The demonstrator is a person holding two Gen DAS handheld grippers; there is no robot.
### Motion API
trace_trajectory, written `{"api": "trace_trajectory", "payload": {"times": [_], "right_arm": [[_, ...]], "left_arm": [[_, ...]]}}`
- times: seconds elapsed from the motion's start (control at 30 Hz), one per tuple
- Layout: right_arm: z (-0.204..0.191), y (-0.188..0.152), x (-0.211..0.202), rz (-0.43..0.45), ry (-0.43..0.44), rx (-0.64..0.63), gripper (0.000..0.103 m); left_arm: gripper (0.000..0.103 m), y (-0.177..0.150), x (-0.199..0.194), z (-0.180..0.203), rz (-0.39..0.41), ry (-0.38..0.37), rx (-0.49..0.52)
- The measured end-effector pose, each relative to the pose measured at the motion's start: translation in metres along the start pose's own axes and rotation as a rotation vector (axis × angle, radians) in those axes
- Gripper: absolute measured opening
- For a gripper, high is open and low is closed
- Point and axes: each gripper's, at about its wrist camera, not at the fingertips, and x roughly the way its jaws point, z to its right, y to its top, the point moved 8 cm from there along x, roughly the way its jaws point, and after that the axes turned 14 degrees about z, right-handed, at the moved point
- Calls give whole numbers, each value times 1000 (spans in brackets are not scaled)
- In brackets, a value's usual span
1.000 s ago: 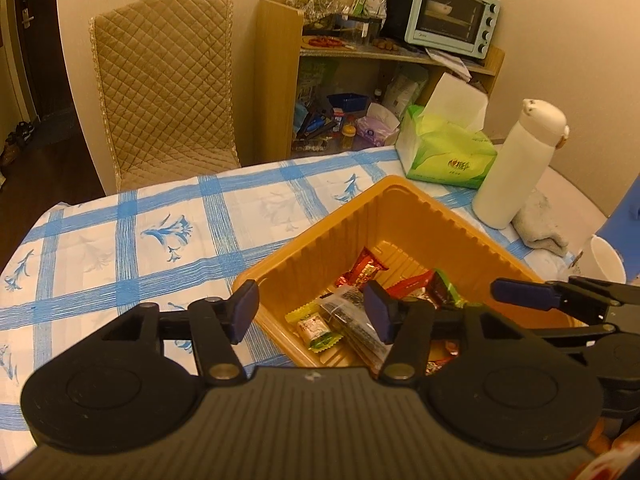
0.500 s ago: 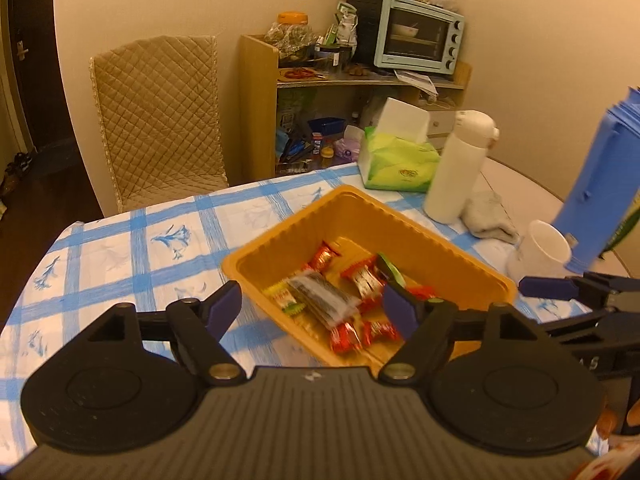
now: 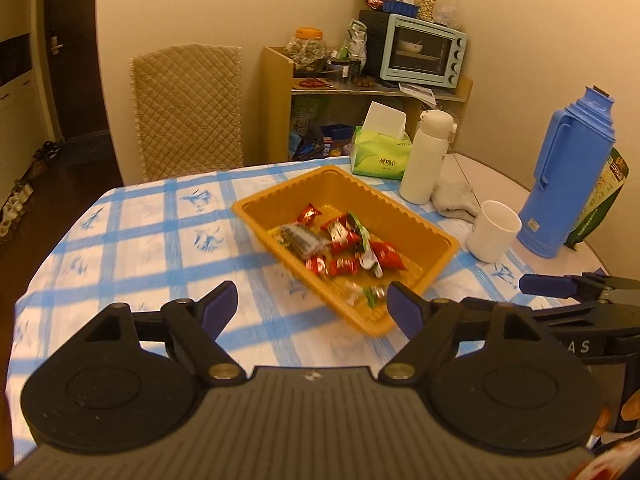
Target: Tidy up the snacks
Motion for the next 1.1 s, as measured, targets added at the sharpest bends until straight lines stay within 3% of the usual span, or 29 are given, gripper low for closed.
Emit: {"api": "trace_trajectory", "payload": {"times": [0.23, 0.53, 1.1], "right_arm": [[-16, -14, -39, -5, 48, -23, 98], [-37, -51, -75, -74, 85, -44, 98], [-89, -101, -125, -154, 38, -30, 98]], "left_arm": [[80, -22, -55, 5, -4, 68, -27], [80, -55, -111, 3, -28, 123, -38], [80, -102, -176, -23, -111, 90, -34]]}}
